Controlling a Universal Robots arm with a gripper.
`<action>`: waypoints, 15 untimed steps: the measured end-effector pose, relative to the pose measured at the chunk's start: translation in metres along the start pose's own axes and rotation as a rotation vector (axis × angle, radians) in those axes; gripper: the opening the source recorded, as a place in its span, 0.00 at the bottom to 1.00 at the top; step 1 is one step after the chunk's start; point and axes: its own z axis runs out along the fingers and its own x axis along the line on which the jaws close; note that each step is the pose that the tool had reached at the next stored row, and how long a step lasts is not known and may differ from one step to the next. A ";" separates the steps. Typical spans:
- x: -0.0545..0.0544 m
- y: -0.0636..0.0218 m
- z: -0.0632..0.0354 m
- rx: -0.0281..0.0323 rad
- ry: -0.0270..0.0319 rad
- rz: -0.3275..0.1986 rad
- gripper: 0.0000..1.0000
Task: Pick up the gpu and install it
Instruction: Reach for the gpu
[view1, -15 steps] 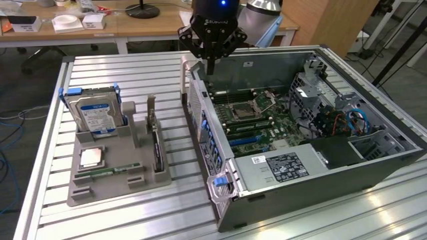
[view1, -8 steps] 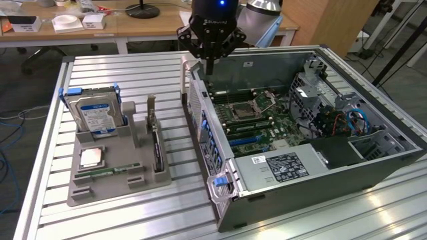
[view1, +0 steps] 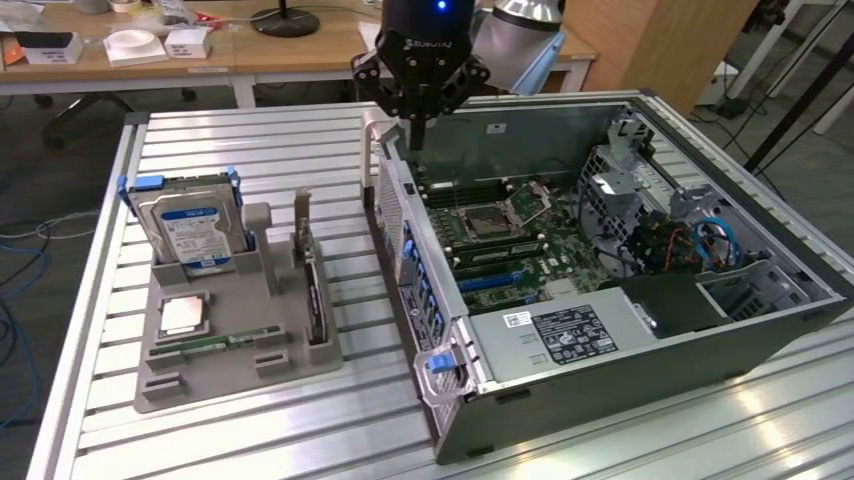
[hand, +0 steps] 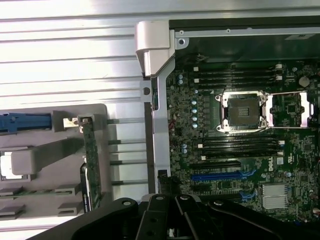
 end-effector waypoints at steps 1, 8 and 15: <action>0.000 0.0000 0.0000 0.0001 0.0001 0.000 0.11; 0.003 -0.0002 0.0000 0.0006 0.0012 0.000 0.11; 0.005 -0.0004 0.0000 0.0012 0.0024 0.000 0.11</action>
